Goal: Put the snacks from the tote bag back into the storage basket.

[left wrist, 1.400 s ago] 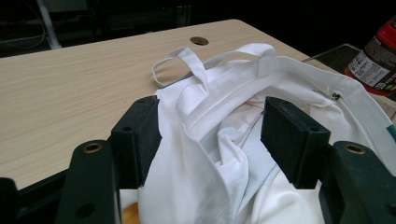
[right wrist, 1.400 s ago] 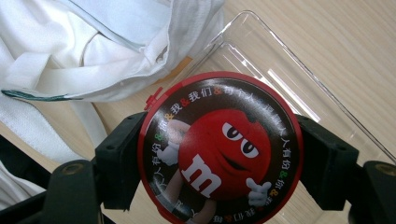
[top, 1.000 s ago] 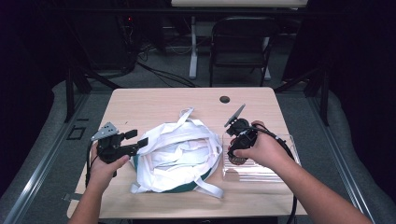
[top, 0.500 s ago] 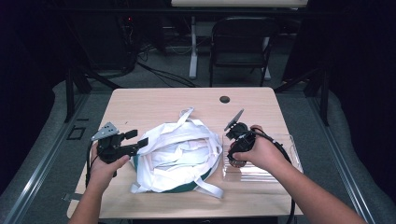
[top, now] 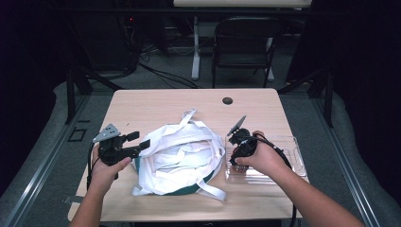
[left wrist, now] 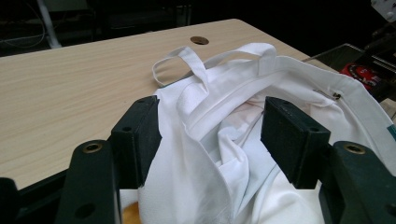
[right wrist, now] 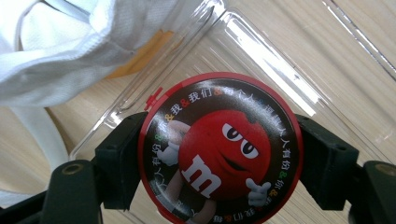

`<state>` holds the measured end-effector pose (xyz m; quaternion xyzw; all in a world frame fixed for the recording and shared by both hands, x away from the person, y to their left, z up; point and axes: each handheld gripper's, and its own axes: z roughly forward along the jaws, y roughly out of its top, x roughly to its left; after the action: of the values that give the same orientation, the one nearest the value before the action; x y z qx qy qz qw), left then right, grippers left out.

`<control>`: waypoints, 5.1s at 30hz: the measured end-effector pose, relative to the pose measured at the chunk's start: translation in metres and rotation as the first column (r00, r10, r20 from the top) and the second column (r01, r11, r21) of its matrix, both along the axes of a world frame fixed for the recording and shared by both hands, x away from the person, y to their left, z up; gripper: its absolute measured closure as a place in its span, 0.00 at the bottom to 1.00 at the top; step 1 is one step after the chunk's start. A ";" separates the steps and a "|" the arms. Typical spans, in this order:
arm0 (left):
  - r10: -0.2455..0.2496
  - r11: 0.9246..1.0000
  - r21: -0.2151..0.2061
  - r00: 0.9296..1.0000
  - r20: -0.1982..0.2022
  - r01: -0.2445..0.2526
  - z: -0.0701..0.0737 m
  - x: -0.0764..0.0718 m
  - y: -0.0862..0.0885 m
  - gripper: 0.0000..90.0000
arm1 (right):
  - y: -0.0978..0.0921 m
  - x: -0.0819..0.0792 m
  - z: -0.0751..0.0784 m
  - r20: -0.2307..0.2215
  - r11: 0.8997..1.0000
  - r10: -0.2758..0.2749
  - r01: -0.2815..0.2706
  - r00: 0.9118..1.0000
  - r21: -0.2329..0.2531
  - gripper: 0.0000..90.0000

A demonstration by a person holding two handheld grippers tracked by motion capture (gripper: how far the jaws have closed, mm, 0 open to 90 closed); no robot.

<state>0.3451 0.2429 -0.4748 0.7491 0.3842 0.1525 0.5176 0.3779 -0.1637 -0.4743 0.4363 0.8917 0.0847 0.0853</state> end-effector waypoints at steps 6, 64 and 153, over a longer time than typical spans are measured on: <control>0.000 1.000 0.003 1.000 -0.002 0.000 0.000 0.000 0.000 0.42 | 0.001 0.001 -0.006 -0.002 1.000 -0.003 0.003 1.000 -0.003 0.28; 0.001 1.000 0.001 1.000 -0.001 -0.001 0.000 0.000 0.001 0.42 | -0.006 0.009 -0.023 -0.016 0.999 -0.019 0.020 1.000 0.038 0.27; 0.007 1.000 -0.005 1.000 0.004 -0.007 0.001 -0.001 0.002 0.42 | 0.002 -0.020 0.062 0.169 0.981 0.032 -0.063 0.985 0.183 0.31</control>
<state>0.3439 0.2452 -0.4739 0.7464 0.3861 0.1547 0.5195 0.3578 -0.1615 -0.4120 0.4125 0.8798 0.2062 0.1154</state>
